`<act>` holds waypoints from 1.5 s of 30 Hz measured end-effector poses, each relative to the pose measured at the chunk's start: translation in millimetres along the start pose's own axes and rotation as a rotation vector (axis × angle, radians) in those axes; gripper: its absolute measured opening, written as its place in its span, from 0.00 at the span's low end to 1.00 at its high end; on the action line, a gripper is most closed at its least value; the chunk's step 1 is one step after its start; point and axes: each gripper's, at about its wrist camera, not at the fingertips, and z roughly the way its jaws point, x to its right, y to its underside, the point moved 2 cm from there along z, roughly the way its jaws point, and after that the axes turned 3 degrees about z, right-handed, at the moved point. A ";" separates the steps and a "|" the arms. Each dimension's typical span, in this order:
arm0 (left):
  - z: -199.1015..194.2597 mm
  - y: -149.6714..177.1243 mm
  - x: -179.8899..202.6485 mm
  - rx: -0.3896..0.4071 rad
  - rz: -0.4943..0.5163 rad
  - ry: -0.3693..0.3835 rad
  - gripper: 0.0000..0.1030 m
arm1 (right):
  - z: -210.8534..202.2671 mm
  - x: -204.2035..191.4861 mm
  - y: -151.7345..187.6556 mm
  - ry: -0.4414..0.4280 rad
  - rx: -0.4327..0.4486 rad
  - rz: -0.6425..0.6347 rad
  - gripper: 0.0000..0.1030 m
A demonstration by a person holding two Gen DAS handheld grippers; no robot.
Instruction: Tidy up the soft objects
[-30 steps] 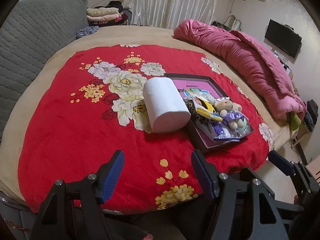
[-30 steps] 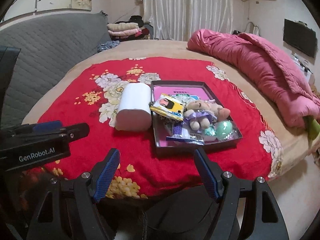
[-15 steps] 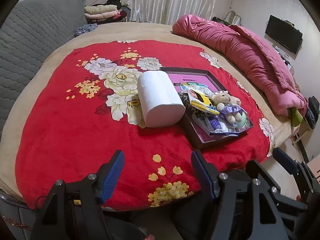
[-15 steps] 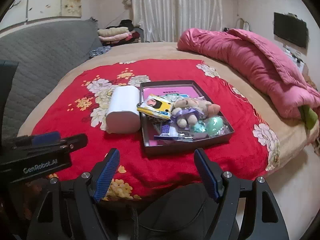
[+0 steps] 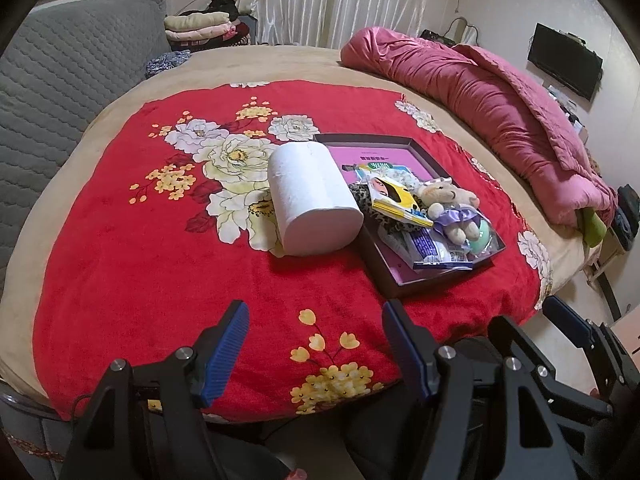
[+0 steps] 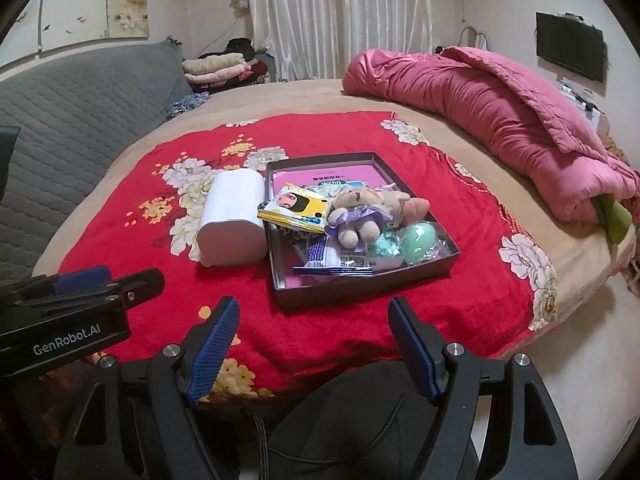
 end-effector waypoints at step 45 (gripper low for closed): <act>0.5 2.7 -4.9 -0.017 0.002 -0.028 0.66 | -1.1 1.1 -1.4 0.012 0.007 -0.022 0.75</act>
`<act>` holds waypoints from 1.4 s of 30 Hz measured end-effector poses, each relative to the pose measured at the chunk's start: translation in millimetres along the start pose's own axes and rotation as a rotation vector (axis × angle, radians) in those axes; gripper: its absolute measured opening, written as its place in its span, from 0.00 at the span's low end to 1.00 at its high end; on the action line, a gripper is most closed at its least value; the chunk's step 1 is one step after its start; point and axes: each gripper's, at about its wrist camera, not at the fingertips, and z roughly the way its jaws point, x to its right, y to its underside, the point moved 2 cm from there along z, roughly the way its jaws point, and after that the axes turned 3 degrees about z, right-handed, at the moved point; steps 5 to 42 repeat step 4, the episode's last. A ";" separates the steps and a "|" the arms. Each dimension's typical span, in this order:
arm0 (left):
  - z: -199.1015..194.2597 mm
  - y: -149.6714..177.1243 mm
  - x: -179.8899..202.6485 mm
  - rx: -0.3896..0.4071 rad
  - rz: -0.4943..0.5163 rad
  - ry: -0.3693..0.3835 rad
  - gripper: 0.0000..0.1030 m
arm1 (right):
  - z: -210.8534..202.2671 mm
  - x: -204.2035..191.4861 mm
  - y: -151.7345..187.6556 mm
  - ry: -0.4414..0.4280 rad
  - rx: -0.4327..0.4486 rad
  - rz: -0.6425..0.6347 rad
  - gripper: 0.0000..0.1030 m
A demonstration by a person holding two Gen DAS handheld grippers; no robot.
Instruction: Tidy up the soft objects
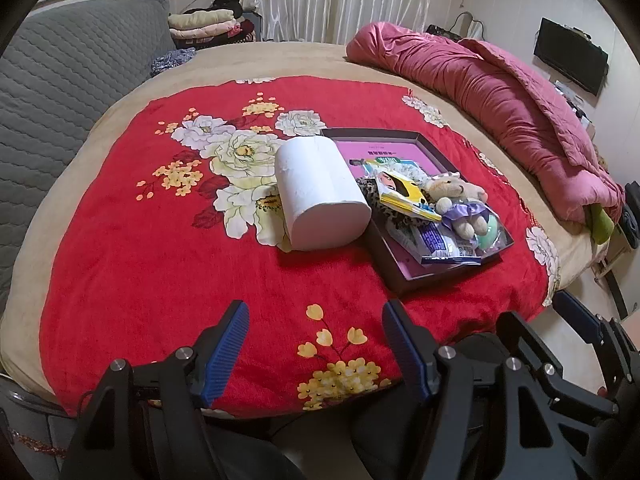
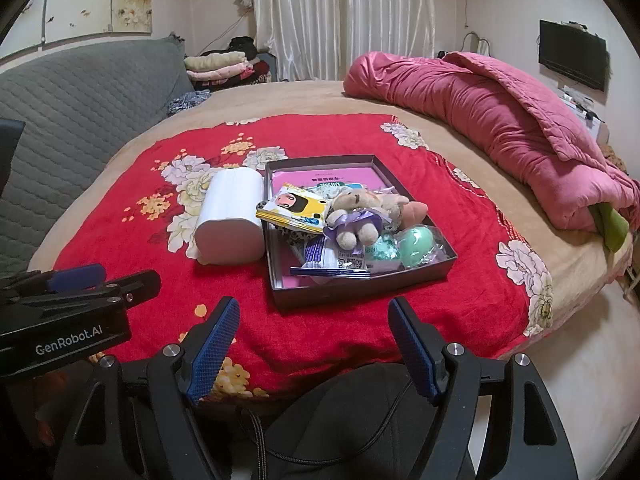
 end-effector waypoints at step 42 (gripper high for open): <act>1.9 0.4 1.6 -0.001 0.003 0.000 0.66 | 0.0 -0.1 0.0 0.000 0.001 -0.002 0.75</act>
